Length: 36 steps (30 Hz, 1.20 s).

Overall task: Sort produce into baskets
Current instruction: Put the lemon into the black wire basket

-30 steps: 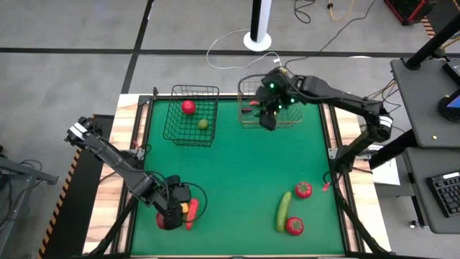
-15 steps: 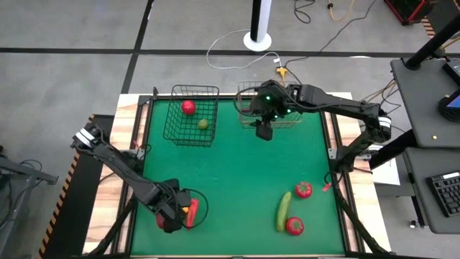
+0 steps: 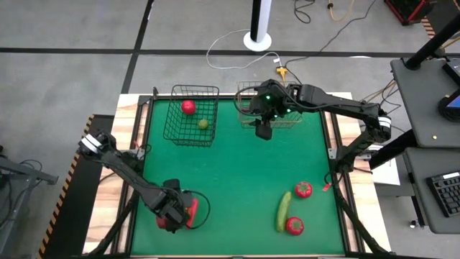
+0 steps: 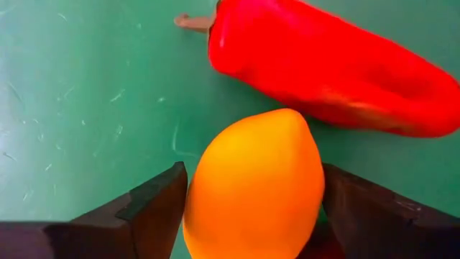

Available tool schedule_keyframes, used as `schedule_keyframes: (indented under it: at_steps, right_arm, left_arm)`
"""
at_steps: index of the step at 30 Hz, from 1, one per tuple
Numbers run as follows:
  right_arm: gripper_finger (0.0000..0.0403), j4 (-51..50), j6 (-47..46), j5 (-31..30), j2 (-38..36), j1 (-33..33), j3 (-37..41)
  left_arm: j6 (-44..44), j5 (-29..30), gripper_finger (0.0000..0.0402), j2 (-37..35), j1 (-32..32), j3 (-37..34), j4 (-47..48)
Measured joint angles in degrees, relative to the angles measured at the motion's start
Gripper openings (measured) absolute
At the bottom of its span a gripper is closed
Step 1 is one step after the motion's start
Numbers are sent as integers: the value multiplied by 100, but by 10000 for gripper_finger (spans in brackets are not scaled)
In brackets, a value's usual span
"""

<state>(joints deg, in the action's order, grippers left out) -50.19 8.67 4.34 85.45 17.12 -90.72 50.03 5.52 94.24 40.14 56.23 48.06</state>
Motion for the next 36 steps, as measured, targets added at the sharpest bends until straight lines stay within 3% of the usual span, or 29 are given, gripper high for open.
schedule_keyframes:
  at_steps: [9, 15, 21, 28, 33, 36]
  right_arm:
    - [196, 2, -20, 4, 0, -2, 1]
    - [196, 2, -17, 10, 2, -59, 43]
    - [196, 213, -60, 9, 1, -202, 305]
    - [196, 1061, -79, 11, -64, -511, 925]
    - [196, 1839, -215, 5, -97, -746, 1461]
    - [196, 2169, -225, 9, -114, -855, 1674]
  left_arm:
    - [-91, 210, 225, -27, 0, 0, 298]
    - [-132, 562, 220, -286, 7, 5, 377]
    - [-271, 1871, 224, -842, 7, 319, 842]
    - [-1033, 4136, 222, -1663, -48, 610, 987]
    - [-1711, 4836, 221, -2238, -431, 599, 990]
    - [-2216, 4890, 221, -2511, -909, 593, 989]
